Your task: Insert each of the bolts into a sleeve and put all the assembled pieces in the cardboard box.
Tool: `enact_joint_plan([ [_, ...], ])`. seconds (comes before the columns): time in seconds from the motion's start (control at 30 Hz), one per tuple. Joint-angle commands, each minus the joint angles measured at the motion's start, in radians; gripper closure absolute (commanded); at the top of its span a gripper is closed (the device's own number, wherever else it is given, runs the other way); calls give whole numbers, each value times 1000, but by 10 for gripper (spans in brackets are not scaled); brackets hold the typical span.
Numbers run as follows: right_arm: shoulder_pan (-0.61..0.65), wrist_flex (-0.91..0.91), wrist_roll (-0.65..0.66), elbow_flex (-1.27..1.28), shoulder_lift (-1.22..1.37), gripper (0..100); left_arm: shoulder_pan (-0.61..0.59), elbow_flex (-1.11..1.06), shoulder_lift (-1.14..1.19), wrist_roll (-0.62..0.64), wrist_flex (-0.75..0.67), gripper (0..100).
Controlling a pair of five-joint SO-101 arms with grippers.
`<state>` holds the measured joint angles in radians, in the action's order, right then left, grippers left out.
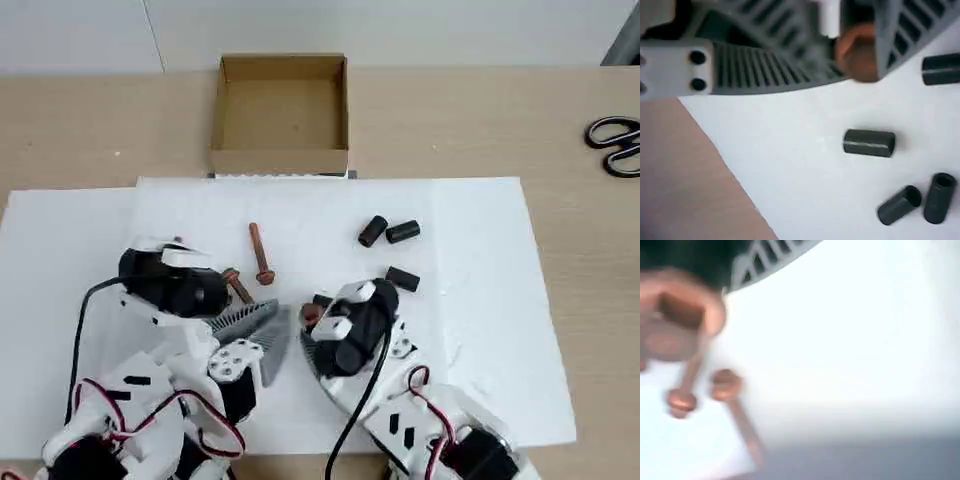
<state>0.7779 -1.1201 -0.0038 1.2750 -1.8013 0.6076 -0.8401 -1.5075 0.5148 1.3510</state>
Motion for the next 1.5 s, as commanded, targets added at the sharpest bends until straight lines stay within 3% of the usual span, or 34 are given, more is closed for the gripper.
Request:
enact_joint_plan([
  [0.0,-59,25,6,-44,-5,995,-71,30,-6,-20,3,995],
  [0.5,-291,44,-120,-21,2,995,-531,-176,-6,-348,-5,994],
  [0.67,-309,150,-124,-75,157,995,-628,-341,-6,-420,-84,994],
  [1.03,-311,305,-103,-462,773,995,-644,-545,-6,-427,-253,994],
  [1.17,-349,415,-32,-549,935,995,-644,-593,-6,-427,-285,994],
  [1.47,-421,547,-26,-845,1334,995,-644,-673,-6,-427,-353,994],
])
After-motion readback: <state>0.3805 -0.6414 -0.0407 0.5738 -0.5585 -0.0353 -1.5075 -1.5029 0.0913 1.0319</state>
